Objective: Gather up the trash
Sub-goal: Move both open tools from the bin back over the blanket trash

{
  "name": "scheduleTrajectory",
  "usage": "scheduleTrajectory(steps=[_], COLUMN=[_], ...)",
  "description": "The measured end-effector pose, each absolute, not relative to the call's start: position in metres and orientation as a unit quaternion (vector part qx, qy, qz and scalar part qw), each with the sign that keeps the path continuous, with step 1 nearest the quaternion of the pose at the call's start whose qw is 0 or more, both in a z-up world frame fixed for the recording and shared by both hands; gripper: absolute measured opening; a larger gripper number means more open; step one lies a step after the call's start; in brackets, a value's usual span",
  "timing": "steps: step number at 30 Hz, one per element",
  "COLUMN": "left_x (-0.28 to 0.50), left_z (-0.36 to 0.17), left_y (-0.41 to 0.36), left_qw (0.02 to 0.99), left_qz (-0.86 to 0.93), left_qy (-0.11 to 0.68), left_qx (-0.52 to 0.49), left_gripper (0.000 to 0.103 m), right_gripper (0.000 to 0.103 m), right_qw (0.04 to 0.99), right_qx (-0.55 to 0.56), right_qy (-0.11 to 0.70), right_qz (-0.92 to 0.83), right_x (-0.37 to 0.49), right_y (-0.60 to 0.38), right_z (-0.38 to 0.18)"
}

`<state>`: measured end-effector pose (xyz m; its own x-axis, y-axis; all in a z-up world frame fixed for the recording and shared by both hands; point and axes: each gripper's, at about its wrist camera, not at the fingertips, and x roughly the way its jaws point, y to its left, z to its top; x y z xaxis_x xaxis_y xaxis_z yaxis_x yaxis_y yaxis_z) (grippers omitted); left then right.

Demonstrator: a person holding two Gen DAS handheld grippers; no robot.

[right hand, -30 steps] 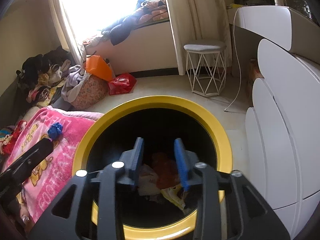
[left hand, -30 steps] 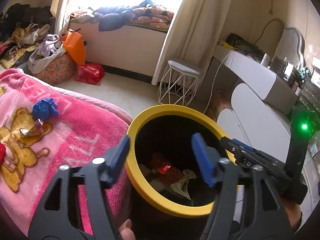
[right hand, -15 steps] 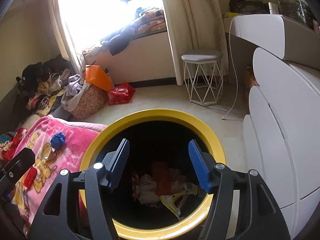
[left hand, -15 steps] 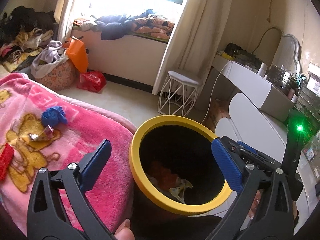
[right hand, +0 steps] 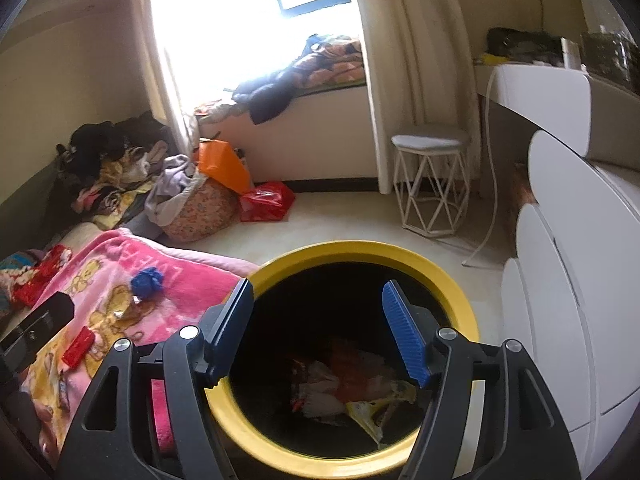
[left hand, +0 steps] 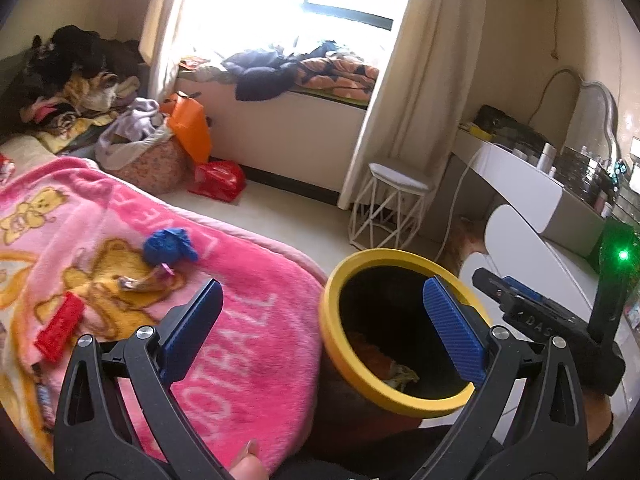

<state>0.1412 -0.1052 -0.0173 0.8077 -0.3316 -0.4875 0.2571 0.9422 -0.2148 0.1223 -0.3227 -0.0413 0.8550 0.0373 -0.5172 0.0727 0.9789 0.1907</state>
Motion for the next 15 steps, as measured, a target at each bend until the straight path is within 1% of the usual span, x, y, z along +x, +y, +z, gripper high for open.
scheduleTrajectory(steps=[15], left_x=[0.119], left_z=[-0.002], left_y=[-0.050], left_qw=[0.963], left_qz=[-0.100], left_qy=[0.239], left_qx=[-0.079], left_gripper=[0.092], right_gripper=[0.071], right_qw=[0.968], right_qx=[0.069], right_qy=[0.234], right_qz=[0.063], right_x=[0.112], right_y=[-0.268], right_z=[-0.023])
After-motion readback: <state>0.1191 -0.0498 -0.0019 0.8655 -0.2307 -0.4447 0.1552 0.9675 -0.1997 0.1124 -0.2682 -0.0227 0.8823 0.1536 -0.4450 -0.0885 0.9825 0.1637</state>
